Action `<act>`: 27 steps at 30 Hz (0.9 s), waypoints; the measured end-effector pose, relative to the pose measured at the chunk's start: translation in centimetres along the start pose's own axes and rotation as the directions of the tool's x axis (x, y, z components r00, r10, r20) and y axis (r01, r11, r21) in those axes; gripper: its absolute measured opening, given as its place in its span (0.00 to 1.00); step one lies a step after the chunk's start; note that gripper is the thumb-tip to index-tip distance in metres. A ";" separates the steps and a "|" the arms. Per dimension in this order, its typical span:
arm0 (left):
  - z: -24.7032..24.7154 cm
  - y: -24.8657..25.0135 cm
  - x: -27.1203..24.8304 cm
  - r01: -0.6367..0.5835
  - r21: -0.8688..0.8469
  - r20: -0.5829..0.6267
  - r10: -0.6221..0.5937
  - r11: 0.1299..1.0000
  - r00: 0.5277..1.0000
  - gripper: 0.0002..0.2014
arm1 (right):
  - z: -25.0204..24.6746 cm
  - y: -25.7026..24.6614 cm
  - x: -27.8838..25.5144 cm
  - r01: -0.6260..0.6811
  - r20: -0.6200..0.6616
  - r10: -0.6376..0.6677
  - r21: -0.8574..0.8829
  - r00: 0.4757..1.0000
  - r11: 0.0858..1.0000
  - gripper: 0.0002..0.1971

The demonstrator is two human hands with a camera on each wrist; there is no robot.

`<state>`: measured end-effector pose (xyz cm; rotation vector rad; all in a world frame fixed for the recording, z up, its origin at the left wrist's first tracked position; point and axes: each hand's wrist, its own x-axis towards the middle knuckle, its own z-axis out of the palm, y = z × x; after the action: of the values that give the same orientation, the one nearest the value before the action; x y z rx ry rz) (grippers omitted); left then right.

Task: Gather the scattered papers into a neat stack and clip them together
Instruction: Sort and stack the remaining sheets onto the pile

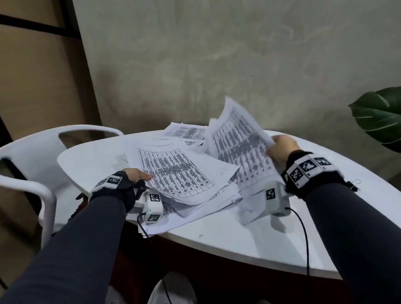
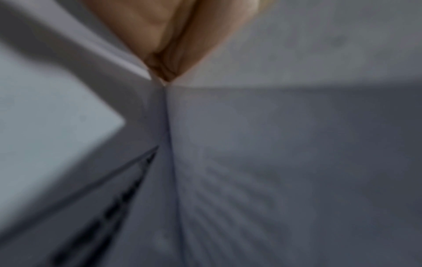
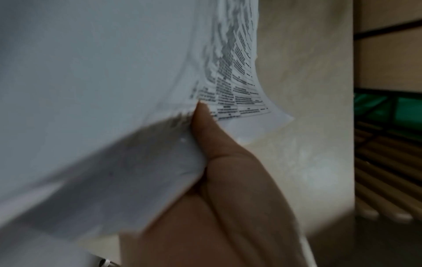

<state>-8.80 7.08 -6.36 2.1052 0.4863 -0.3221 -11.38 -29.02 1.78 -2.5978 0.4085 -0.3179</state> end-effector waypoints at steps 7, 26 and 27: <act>-0.3 -0.1 -0.1 0.006 -0.081 0.022 -0.004 0.997 1.000 0.25 | -4.2 -3.7 1.1 0.180 -0.489 0.113 0.512 0.865 0.840 0.15; -0.1 -1.0 0.7 -0.047 -0.414 0.182 0.133 0.909 0.974 0.44 | 8.6 -5.5 -0.3 0.070 0.620 -0.109 0.087 0.777 0.994 0.34; -0.3 -0.9 0.5 -0.043 -0.354 0.165 0.108 0.934 0.980 0.41 | 8.9 -5.5 -0.4 0.061 0.680 -0.110 0.096 0.725 0.994 0.35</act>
<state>-8.75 7.91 -7.10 1.7247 0.3252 -0.3516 -7.86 -20.51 -3.13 -2.4440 0.0038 0.5970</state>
